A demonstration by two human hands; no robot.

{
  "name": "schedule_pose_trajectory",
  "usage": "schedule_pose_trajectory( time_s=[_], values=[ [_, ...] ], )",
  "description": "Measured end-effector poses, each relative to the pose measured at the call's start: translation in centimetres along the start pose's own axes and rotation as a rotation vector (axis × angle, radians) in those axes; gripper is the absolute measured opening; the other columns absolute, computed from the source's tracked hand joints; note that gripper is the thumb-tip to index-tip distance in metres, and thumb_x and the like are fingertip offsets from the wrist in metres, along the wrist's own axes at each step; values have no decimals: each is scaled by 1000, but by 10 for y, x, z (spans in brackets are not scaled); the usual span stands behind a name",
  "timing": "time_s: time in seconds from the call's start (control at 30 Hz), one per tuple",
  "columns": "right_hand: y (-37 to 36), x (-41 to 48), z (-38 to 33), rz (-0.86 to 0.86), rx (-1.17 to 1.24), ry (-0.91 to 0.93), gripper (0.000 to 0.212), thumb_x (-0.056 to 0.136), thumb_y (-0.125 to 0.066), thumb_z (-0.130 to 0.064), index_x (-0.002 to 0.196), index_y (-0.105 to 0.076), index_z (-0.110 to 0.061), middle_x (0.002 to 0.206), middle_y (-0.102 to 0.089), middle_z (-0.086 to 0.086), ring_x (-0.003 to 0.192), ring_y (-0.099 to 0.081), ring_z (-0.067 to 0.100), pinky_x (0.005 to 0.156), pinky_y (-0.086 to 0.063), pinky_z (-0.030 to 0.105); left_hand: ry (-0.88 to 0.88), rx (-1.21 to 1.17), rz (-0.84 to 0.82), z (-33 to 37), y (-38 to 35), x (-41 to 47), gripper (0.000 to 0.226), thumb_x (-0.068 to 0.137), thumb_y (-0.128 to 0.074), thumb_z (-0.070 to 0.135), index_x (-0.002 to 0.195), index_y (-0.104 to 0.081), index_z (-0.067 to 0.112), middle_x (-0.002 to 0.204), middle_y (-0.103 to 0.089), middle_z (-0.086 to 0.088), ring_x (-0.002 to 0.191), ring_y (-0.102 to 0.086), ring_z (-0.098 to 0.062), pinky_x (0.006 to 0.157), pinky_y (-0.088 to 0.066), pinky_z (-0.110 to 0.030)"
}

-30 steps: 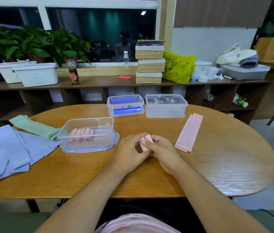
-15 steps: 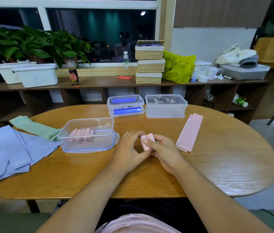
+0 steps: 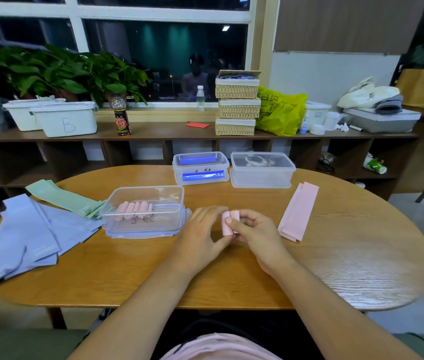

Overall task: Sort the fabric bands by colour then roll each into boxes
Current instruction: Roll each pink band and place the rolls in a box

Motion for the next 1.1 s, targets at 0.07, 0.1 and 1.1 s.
schedule_pose_trajectory(
  time_s=[0.07,0.1,1.1],
  values=[
    [-6,1,-7,-3,-29,-1,17,96,-79,-22,112,-80,-17,104,-81,8,99,-76,26,94,-61,44,-19,15,39,-5,11,-3,57,90,-83,42,139,-61,25,136,-62,13,128,-56,-11,108,-46,-34],
    [-10,3,-11,-13,-28,-5,16,96,-78,-21,112,-80,-17,102,-81,8,96,-76,24,93,-61,44,-23,34,68,-9,18,-5,59,89,-83,45,140,-61,26,137,-62,12,130,-56,-12,110,-46,-35],
    [-219,158,-16,-9,-1290,26,13,86,-78,-19,92,-67,-18,93,-70,6,84,-68,23,72,-63,36,550,172,355,-134,142,-46,14,103,-56,25,105,-68,20,120,-62,3,119,-46,-16,100,-47,-39]
  ],
)
Point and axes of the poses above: each hand's wrist, its own x-axis towards the middle knuckle, its own y-axis out of the back of the hand, z = x × y, the point moved 4 cm from there along x, towards the middle knuckle
